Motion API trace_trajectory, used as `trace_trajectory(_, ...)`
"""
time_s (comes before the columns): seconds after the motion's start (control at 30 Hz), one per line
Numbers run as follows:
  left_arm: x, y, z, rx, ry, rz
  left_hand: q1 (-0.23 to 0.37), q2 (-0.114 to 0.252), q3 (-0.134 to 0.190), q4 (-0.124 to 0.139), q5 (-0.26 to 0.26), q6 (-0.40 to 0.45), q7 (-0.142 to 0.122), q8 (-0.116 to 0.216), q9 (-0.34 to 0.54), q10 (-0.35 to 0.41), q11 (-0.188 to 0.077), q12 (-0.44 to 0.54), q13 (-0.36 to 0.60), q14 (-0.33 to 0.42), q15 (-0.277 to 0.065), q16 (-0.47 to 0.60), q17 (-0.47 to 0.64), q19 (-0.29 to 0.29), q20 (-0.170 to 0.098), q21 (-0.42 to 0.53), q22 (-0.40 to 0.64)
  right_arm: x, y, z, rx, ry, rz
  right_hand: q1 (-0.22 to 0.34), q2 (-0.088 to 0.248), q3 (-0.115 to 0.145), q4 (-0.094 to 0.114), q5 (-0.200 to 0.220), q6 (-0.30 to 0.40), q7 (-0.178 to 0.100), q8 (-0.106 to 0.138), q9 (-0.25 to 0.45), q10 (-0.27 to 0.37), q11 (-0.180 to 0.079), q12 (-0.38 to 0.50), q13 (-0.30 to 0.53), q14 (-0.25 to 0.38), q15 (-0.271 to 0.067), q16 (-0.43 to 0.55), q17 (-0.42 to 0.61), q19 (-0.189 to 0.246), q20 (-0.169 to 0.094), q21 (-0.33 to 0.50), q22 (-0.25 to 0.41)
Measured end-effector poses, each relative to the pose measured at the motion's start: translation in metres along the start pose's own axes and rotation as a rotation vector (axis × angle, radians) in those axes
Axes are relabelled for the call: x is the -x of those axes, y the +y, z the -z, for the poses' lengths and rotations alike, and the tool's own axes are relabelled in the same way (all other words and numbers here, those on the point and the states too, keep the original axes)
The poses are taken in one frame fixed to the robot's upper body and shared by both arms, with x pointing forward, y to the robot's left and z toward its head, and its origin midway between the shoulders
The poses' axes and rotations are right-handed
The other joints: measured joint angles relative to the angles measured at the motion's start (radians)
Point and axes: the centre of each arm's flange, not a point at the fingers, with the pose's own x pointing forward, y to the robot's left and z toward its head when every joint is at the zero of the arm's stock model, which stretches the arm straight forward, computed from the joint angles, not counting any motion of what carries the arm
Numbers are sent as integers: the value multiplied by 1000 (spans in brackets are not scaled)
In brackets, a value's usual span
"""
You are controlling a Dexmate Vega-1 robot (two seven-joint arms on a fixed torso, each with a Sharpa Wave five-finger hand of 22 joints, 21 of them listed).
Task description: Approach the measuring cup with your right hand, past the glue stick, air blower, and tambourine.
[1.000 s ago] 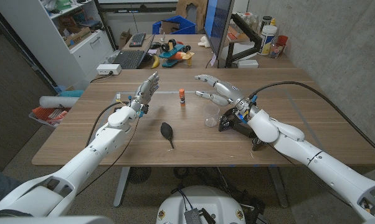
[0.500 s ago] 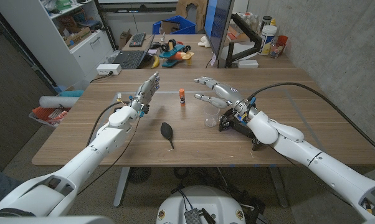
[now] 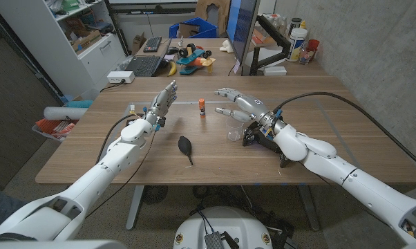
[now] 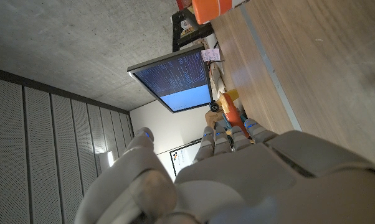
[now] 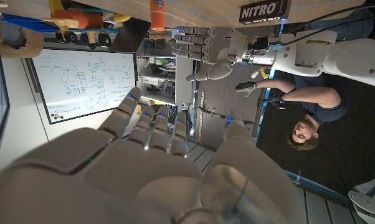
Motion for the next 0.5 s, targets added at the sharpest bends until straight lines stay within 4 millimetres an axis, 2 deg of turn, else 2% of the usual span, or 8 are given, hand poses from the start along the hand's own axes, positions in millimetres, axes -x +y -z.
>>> trace_trajectory(0.5, 2, -1, -2, -11, -5, -6, 0, 0, -1, -1, 0, 0, 0, 0, 0, 0, 0, 0, 0, 0, 0, 0, 0, 0, 0, 0, 0, 3, 3, 0, 27, 2, -13, 0, 0, 0, 0, 0, 5, -5, 0, 0, 0, 0, 0, 0, 3, -3, 0, 0, 0, 0, 0, 0)
